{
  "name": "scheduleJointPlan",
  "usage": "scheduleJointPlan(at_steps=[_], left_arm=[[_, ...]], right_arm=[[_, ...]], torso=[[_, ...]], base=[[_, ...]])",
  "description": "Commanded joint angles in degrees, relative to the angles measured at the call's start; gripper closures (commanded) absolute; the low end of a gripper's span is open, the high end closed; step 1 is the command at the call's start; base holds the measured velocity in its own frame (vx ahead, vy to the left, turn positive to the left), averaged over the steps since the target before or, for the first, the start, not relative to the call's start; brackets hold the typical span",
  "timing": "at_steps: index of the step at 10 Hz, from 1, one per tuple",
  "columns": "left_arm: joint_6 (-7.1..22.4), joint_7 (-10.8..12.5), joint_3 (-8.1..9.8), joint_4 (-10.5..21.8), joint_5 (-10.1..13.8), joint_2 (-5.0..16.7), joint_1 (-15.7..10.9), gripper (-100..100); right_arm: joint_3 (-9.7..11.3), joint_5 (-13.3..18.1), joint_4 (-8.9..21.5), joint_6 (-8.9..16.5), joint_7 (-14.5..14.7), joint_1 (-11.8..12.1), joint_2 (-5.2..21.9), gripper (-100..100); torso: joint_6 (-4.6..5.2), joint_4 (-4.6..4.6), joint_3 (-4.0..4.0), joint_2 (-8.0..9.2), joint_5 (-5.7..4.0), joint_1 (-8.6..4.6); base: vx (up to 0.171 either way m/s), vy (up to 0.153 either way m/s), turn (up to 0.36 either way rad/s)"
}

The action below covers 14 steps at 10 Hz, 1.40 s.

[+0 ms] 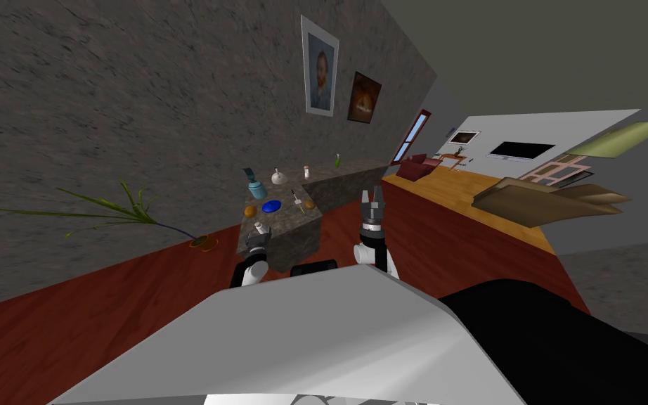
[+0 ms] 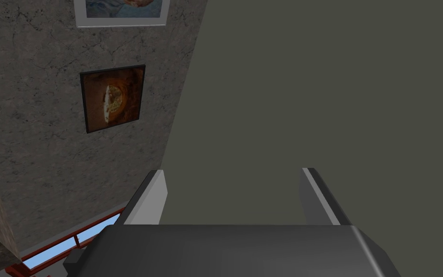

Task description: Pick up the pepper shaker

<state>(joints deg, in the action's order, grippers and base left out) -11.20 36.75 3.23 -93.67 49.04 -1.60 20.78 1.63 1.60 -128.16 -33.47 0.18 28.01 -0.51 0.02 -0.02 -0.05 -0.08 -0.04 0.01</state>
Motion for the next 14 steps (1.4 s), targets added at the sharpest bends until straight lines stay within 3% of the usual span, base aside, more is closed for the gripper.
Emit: scheduleJointPlan(at_steps=[1, 2, 4, 5, 6, 7, 9, 10, 11, 12, 14], left_arm=[[2.9, -2.9, 2.86, 2.9, 2.9, 0.5, -2.9, -100], [3.7, -4.4, 3.91, 3.4, 4.5, 0.5, -3.8, -100], [3.7, -7.8, 3.91, 3.4, 7.6, 0.5, -3.8, -100], [3.7, -9.0, 3.91, 3.4, 7.6, 0.5, -3.8, -100], [6.6, -10.9, 6.83, 6.3, 10.2, 1.0, -6.6, -100], [7.3, -12.6, 7.76, 6.9, 11.8, 1.0, -7.5, -100], [7.3, -15.5, 7.76, 6.9, 15.0, 1.0, -7.5, -100], [7.3, -17.2, 7.76, 6.9, 15.0, 1.0, -7.5, -100], [10.1, -18.8, 10.62, 9.8, 17.6, 1.6, -10.4, -100], [10.8, -20.6, 11.61, 10.4, 19.1, 1.6, -11.3, -100], [10.8, -23.8, 11.61, 10.4, 22.3, 1.6, -11.3, -100]], right_arm=[[0.0, 0.0, 0.0, 0.0, 0.0, 0.0, 0.0, 0], [0.0, 0.0, 0.0, 0.0, 0.0, 0.0, 0.0, 0], [0.0, 0.0, 0.0, 0.0, 0.0, 0.0, 0.0, 0], [0.0, 0.0, 0.0, 0.0, 0.0, 0.0, 0.0, 0], [0.0, 0.0, 0.0, 0.0, 0.0, 0.0, 0.0, 0], [0.0, 0.0, 0.0, 0.0, 0.0, 0.0, 0.0, 0], [0.0, 0.0, 0.0, 0.0, 0.0, 0.0, 0.0, 0], [0.0, 0.0, 0.0, 0.0, 0.0, 0.0, 0.0, 0], [0.0, 0.0, 0.0, 0.0, 0.0, 0.0, 0.0, 0], [0.0, 0.0, 0.0, 0.0, 0.0, 0.0, 0.0, 0], [0.0, 0.0, 0.0, 0.0, 0.0, 0.0, 0.0, 0]], torso=[[0.00, 0.00, 0.00, 0.00, 0.00, 0.00], [0.00, 0.01, 0.03, 0.06, -0.02, -0.12], [0.00, 0.01, 0.04, 0.06, -0.03, -0.12], [0.00, 0.01, 0.03, 0.05, -0.01, -0.05], [0.00, 0.01, 0.02, 0.03, 0.00, 0.00], [0.00, 0.01, 0.02, 0.05, -0.02, -0.13], [0.02, -0.10, -0.06, -0.02, 0.07, -0.04], [0.02, -0.10, -0.08, -0.05, 0.09, 0.04], [0.01, -0.11, -0.11, -0.10, 0.10, 0.10], [0.00, -0.17, -0.16, -0.15, 0.12, 0.04], [-0.01, -0.28, -0.26, -0.23, 0.21, 0.15]], base=[[-0.022, -0.045, 0.043], [-0.026, -0.060, 0.035], [-0.012, -0.021, 0.000], [0.000, 0.000, 0.000], [-0.017, -0.046, 0.052], [-0.020, -0.060, 0.037], [-0.021, -0.021, -0.006], [0.000, 0.000, 0.000], [-0.021, -0.046, 0.033], [-0.034, -0.068, 0.037], [-0.012, -0.020, 0.006]])
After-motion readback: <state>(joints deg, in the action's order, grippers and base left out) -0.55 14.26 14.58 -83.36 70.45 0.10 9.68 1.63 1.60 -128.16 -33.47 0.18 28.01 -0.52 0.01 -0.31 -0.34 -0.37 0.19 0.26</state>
